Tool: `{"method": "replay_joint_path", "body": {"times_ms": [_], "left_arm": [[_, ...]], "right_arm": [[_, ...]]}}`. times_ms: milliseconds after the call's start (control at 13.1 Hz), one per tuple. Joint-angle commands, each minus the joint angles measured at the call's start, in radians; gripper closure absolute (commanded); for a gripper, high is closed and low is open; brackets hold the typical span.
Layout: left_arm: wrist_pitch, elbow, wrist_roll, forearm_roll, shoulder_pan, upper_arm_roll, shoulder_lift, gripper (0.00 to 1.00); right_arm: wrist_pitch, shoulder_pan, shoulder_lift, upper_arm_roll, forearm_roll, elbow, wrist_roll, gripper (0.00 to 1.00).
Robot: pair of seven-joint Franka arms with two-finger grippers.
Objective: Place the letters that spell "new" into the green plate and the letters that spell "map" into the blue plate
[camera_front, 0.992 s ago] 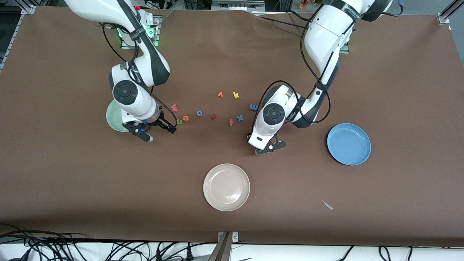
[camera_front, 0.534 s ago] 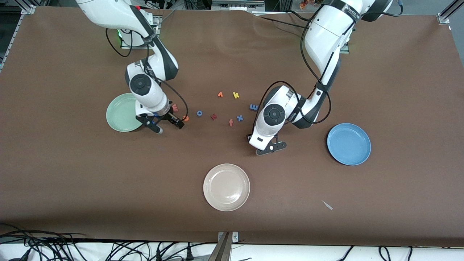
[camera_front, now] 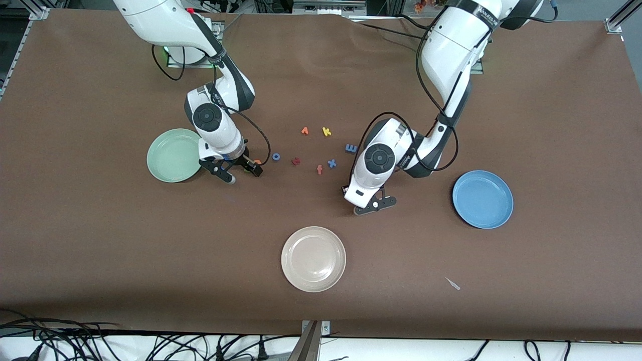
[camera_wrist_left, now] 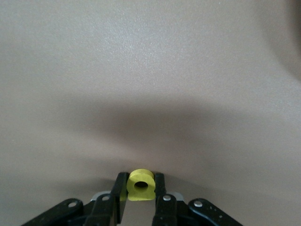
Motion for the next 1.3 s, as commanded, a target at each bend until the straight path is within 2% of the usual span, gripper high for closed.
{"method": "replay_joint_path", "body": {"times_ms": [0, 153, 229, 458, 610, 839, 1068, 1221], "left_arm": [[-0.057, 0.027, 0.071, -0.007, -0.004, 0.015, 0.005, 0.91], [-0.152, 0.062, 0.142, -0.007, 0.020, 0.016, -0.003, 0.91], [-0.201, 0.085, 0.169, -0.007, 0.036, 0.015, -0.008, 0.91], [-0.324, 0.096, 0.335, -0.007, 0.102, 0.015, -0.043, 0.92], [-0.404, 0.079, 0.491, -0.008, 0.160, 0.015, -0.084, 0.92], [-0.409, -0.010, 0.680, -0.005, 0.241, 0.016, -0.165, 0.92], [-0.395, -0.102, 0.797, 0.088, 0.309, 0.015, -0.237, 0.92], [-0.386, -0.137, 0.907, 0.090, 0.361, 0.013, -0.267, 0.92]], "right_arm": [[0.010, 0.008, 0.005, -0.004, -0.009, -0.004, 0.008, 0.71], [0.007, 0.008, 0.000, -0.004, -0.009, 0.001, -0.004, 0.93], [-0.010, 0.008, -0.006, -0.005, -0.009, 0.004, -0.009, 1.00], [-0.114, 0.005, -0.057, -0.022, -0.011, 0.027, -0.036, 1.00], [-0.227, 0.005, -0.103, -0.082, -0.011, 0.059, -0.149, 1.00], [-0.392, 0.005, -0.159, -0.186, -0.011, 0.062, -0.362, 1.00], [-0.487, 0.005, -0.204, -0.254, -0.011, 0.050, -0.514, 1.00], [-0.509, 0.005, -0.235, -0.310, -0.011, 0.015, -0.594, 1.00]]}}
